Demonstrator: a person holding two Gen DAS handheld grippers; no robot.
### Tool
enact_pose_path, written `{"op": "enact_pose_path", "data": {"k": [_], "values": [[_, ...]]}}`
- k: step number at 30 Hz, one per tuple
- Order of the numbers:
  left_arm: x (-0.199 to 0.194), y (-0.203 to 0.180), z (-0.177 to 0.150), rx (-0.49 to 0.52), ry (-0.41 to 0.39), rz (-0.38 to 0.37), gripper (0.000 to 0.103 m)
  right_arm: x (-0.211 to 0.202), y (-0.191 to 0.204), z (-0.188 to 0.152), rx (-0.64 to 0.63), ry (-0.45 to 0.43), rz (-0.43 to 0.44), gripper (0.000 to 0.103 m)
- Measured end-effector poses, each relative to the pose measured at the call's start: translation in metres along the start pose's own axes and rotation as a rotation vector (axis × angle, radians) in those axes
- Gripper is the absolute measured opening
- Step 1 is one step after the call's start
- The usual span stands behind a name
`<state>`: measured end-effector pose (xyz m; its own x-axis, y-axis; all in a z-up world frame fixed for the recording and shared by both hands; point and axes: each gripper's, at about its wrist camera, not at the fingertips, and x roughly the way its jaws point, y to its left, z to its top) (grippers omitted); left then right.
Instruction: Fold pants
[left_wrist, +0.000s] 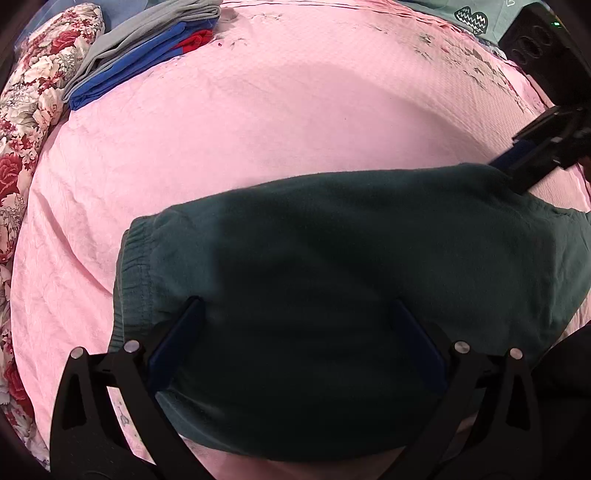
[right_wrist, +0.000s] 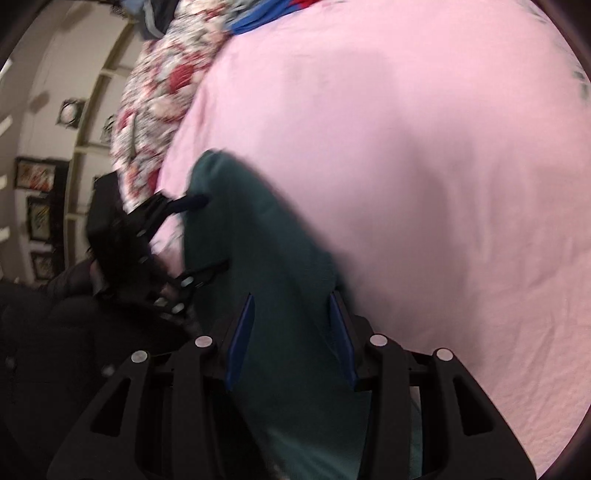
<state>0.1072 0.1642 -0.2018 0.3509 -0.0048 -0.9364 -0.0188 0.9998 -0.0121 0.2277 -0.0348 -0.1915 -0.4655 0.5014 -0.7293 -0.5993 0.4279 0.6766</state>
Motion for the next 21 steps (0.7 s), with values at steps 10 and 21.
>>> {"op": "enact_pose_path", "data": {"k": [10, 21], "values": [[-0.001, 0.0, -0.001, 0.001, 0.0, 0.0, 0.101, 0.02, -0.009, -0.004, 0.012, 0.089, 0.01, 0.045], [-0.001, -0.001, -0.001, 0.001, -0.002, 0.001, 0.101, 0.024, -0.017, 0.017, 0.104, -0.105, 0.208, 0.052]]}}
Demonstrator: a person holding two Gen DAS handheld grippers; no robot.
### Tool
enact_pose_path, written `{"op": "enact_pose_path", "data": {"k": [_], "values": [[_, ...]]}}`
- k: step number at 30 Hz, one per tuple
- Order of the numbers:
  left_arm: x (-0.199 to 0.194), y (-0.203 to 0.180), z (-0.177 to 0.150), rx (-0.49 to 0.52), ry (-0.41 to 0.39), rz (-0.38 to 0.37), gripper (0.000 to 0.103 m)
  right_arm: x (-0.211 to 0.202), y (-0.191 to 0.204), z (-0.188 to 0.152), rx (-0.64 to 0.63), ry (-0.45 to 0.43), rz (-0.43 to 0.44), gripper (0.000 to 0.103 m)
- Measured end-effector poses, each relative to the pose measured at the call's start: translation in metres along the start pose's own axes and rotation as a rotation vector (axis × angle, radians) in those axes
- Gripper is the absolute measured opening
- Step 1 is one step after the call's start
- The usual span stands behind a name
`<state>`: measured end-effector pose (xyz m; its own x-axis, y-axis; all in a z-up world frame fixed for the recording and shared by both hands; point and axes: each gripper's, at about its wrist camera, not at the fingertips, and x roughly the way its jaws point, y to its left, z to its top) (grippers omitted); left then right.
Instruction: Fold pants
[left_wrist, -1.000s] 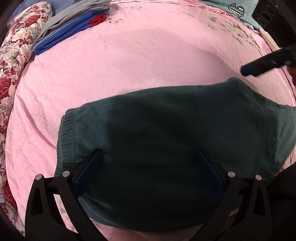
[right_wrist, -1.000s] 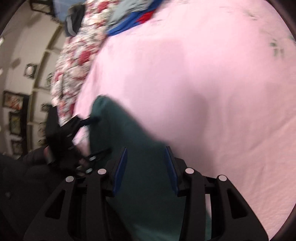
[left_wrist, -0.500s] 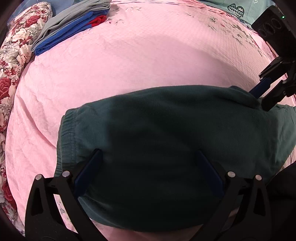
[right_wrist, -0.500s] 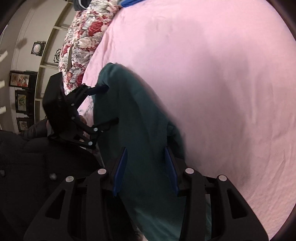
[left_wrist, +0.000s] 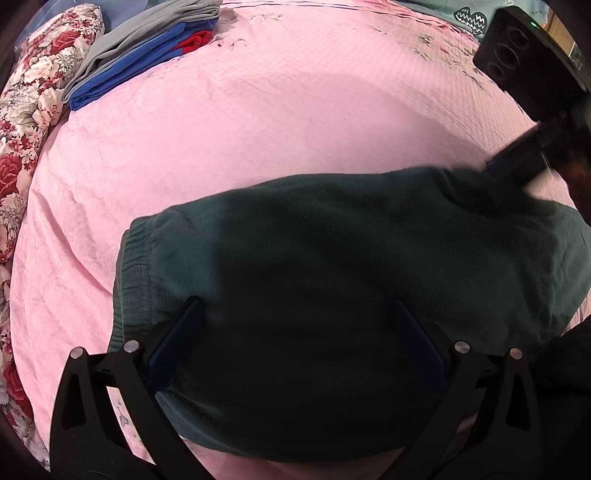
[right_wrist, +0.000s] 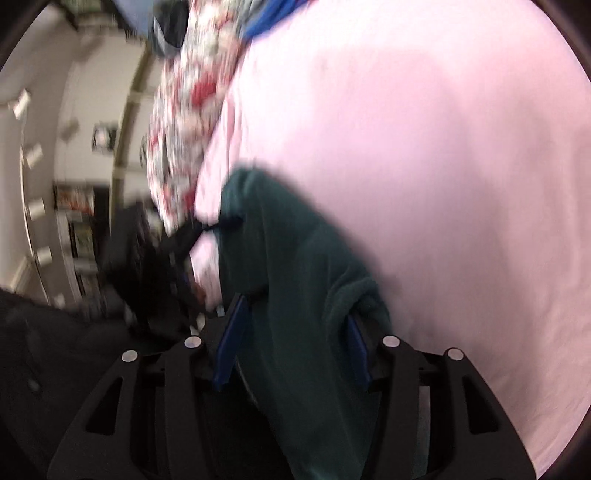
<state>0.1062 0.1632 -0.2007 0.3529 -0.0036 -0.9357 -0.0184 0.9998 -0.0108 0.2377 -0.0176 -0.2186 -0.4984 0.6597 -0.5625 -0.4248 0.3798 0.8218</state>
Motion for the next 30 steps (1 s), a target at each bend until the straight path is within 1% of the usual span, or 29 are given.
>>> {"op": "enact_pose_path", "data": {"k": [1, 2, 3, 4, 5, 7, 10, 11, 12, 13, 15, 16, 17, 18, 19, 21, 23, 25, 26, 27, 30], "values": [[0.0, 0.0, 0.0, -0.001, -0.001, 0.0, 0.101, -0.012, -0.008, 0.003, 0.037, -0.082, 0.012, 0.051], [0.0, 0.0, -0.001, -0.001, -0.003, 0.0, 0.101, -0.021, -0.016, 0.004, 0.074, -0.14, 0.031, 0.048], [0.0, 0.0, -0.001, -0.001, -0.005, 0.0, 0.101, -0.028, -0.025, 0.003, 0.115, -0.179, 0.054, 0.045], [0.0, 0.0, -0.001, -0.002, -0.008, 0.001, 0.101, -0.032, -0.033, 0.003, 0.149, -0.195, 0.066, 0.04], [0.0, 0.0, 0.0, -0.002, -0.011, 0.001, 0.101, -0.03, -0.035, 0.002, 0.149, -0.189, 0.044, 0.036], [0.001, 0.0, 0.0, -0.002, -0.014, 0.001, 0.101, -0.023, -0.029, -0.002, 0.108, -0.168, -0.021, 0.035], [0.001, 0.0, -0.001, -0.002, -0.019, 0.002, 0.101, -0.024, -0.02, -0.004, 0.116, -0.177, -0.062, 0.035], [0.001, 0.0, -0.001, -0.004, -0.023, 0.003, 0.101, -0.024, -0.014, -0.006, 0.119, -0.182, -0.089, 0.036], [0.001, 0.0, -0.001, -0.004, -0.026, 0.003, 0.101, -0.028, -0.005, -0.01, 0.116, -0.202, -0.134, 0.038], [0.0, 0.0, -0.004, -0.004, -0.031, 0.004, 0.101, -0.032, 0.0, -0.014, 0.107, -0.224, -0.181, 0.044], [0.0, -0.001, -0.005, -0.006, -0.042, 0.005, 0.101, -0.044, 0.013, -0.03, 0.08, -0.282, -0.268, 0.046], [-0.001, -0.001, -0.006, -0.007, -0.046, 0.005, 0.101, -0.049, 0.022, -0.041, 0.073, -0.319, -0.277, 0.046], [-0.001, -0.001, -0.007, -0.007, -0.052, 0.006, 0.101, -0.051, 0.028, -0.051, 0.07, -0.345, -0.257, 0.047], [-0.002, -0.002, -0.007, -0.008, -0.056, 0.007, 0.101, -0.051, 0.037, -0.065, 0.064, -0.363, -0.217, 0.047], [-0.002, -0.002, -0.008, -0.009, -0.061, 0.007, 0.101, -0.05, 0.038, -0.075, 0.06, -0.365, -0.197, 0.048], [-0.002, -0.003, -0.008, -0.013, -0.07, 0.01, 0.101, -0.04, 0.041, -0.094, 0.061, -0.354, -0.193, 0.049], [-0.002, -0.004, -0.008, -0.017, -0.076, 0.013, 0.101, -0.025, 0.033, -0.114, 0.112, -0.326, -0.215, 0.049], [-0.003, -0.004, -0.01, -0.018, -0.079, 0.013, 0.101, -0.014, 0.018, -0.13, 0.203, -0.288, -0.259, 0.049], [-0.002, -0.005, -0.01, -0.019, -0.077, 0.016, 0.101, -0.015, 0.013, -0.137, 0.215, -0.308, -0.236, 0.05], [-0.002, -0.005, -0.009, -0.021, -0.077, 0.018, 0.101, -0.019, 0.013, -0.143, 0.227, -0.328, -0.233, 0.05], [-0.003, -0.006, -0.01, -0.032, -0.07, 0.025, 0.101, -0.044, 0.01, -0.167, 0.277, -0.424, -0.299, 0.051]]}}
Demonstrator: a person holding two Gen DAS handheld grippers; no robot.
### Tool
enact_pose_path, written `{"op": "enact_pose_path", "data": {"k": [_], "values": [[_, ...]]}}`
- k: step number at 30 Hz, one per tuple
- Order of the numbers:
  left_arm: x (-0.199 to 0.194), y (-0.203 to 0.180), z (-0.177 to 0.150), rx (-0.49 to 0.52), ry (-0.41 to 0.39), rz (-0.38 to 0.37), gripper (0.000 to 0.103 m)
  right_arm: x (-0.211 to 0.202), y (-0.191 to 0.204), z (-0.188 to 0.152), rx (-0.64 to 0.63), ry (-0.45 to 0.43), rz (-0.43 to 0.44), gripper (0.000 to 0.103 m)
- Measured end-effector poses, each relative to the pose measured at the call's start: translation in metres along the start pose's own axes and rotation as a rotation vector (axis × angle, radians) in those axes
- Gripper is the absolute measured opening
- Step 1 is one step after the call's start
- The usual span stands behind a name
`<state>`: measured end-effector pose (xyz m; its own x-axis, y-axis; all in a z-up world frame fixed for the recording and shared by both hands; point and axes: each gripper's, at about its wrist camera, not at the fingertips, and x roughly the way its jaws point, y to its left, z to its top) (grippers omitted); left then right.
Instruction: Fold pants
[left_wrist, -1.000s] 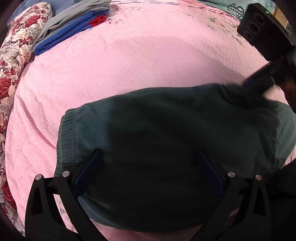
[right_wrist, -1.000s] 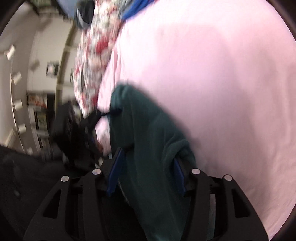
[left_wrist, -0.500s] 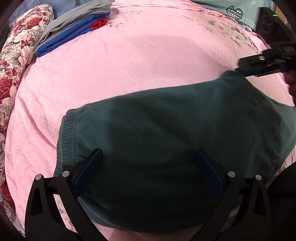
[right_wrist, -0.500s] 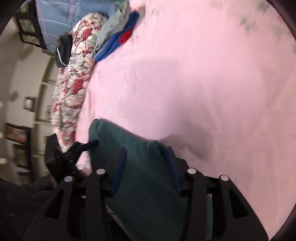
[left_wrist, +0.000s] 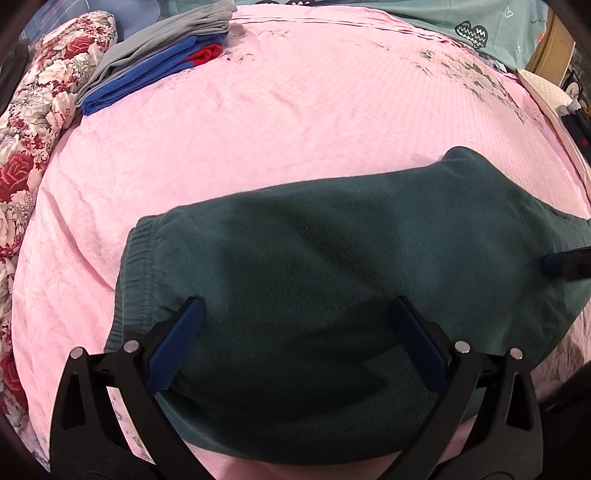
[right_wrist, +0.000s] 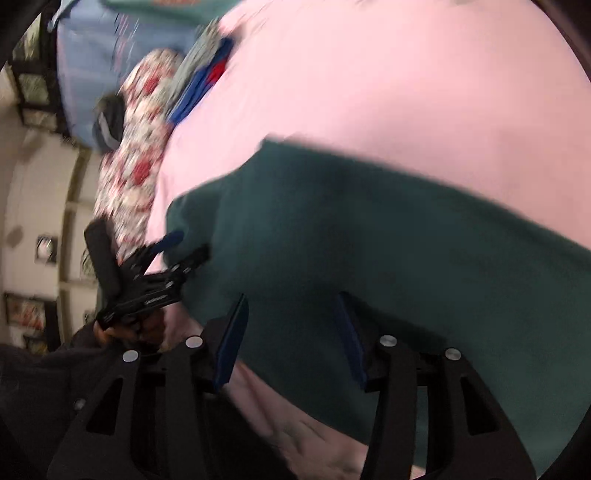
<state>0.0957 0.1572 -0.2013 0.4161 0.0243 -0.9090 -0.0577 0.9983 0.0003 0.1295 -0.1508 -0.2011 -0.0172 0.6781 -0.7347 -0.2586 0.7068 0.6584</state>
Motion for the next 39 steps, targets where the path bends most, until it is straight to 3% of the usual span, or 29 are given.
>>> {"op": "enact_pose_path", "data": {"k": [4, 7, 11, 14, 18, 22, 27, 30, 32, 36, 39], "values": [[-0.001, 0.0, -0.001, -0.017, 0.009, 0.011, 0.101, -0.077, -0.055, -0.029, 0.188, -0.243, -0.068, 0.051], [-0.002, -0.001, -0.003, -0.032, 0.002, 0.023, 0.101, -0.151, -0.11, -0.07, 0.385, -0.463, -0.187, 0.051], [-0.003, -0.002, -0.005, -0.065, -0.008, 0.043, 0.101, -0.229, -0.17, -0.13, 0.624, -0.656, -0.473, 0.051], [-0.003, -0.004, -0.004, -0.086, -0.009, 0.055, 0.101, -0.248, -0.203, -0.147, 0.699, -0.614, -0.663, 0.051], [-0.004, -0.003, -0.005, -0.102, -0.005, 0.064, 0.101, -0.249, -0.234, -0.151, 0.722, -0.577, -0.63, 0.051], [-0.004, -0.003, -0.005, -0.117, -0.002, 0.073, 0.101, -0.243, -0.237, -0.143, 0.676, -0.548, -0.677, 0.051], [-0.011, -0.007, 0.01, -0.118, 0.067, 0.088, 0.099, -0.243, -0.228, -0.143, 0.644, -0.529, -0.713, 0.039], [-0.037, -0.032, 0.025, -0.048, -0.008, 0.046, 0.099, -0.245, -0.226, -0.149, 0.636, -0.57, -0.609, 0.031], [-0.053, -0.064, 0.038, 0.03, -0.059, -0.005, 0.099, -0.241, -0.231, -0.147, 0.654, -0.548, -0.603, 0.03], [-0.058, -0.14, 0.047, 0.18, -0.051, -0.178, 0.099, -0.243, -0.234, -0.15, 0.699, -0.556, -0.591, 0.03], [-0.054, -0.208, 0.032, 0.408, -0.03, -0.237, 0.092, -0.245, -0.232, -0.156, 0.722, -0.543, -0.593, 0.031]]}}
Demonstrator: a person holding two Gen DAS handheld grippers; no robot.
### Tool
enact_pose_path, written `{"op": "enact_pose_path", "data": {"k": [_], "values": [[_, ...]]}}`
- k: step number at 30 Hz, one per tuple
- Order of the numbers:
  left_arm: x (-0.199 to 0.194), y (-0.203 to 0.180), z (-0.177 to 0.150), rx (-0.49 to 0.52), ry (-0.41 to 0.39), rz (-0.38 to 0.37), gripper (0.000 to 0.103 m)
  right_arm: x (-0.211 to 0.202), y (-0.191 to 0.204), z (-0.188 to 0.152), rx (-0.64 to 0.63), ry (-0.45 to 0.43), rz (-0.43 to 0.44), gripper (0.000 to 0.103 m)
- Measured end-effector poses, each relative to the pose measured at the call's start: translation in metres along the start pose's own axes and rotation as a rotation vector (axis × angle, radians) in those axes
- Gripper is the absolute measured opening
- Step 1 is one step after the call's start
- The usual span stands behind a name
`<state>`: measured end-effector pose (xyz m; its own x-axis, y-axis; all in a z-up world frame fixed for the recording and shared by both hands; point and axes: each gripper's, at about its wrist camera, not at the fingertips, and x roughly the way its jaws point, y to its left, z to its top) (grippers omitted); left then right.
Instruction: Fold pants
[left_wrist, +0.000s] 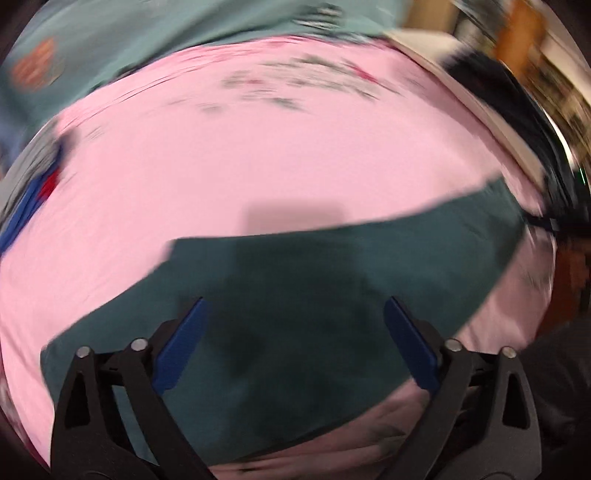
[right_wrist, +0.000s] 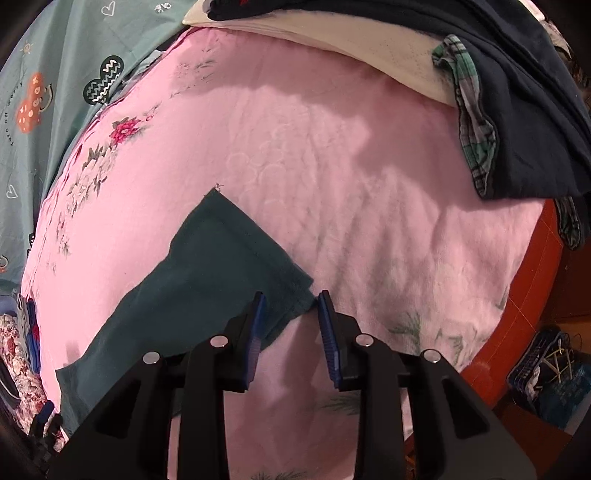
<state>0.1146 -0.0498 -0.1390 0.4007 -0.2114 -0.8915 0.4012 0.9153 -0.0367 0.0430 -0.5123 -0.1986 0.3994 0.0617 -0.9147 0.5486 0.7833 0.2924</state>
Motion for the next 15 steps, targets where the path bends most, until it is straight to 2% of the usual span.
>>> {"op": "enact_pose_path", "data": {"k": [2, 4, 7, 10, 12, 13, 15], "values": [[0.013, -0.028, -0.002, 0.102, 0.035, -0.022, 0.082, -0.003, 0.002, -0.003, -0.002, 0.003, -0.021, 0.031], [0.025, -0.043, -0.005, 0.14, 0.081, -0.047, 0.077, -0.001, 0.006, -0.004, 0.004, 0.012, -0.018, 0.032], [0.037, -0.043, -0.008, 0.106, 0.126, -0.055, 0.077, 0.005, 0.003, -0.003, 0.032, 0.006, 0.022, 0.032], [0.043, -0.036, -0.006, 0.07, 0.142, -0.049, 0.077, 0.008, 0.009, 0.0, 0.013, -0.005, 0.014, 0.031], [0.045, -0.036, -0.005, 0.057, 0.149, -0.047, 0.077, 0.01, 0.014, 0.001, -0.02, -0.007, 0.0, 0.02], [0.045, -0.037, -0.006, 0.059, 0.146, -0.041, 0.078, 0.011, 0.014, 0.0, -0.026, -0.005, 0.004, 0.01], [0.046, -0.04, -0.007, 0.069, 0.139, -0.03, 0.078, 0.01, 0.008, -0.001, 0.001, -0.016, 0.037, 0.008]]}}
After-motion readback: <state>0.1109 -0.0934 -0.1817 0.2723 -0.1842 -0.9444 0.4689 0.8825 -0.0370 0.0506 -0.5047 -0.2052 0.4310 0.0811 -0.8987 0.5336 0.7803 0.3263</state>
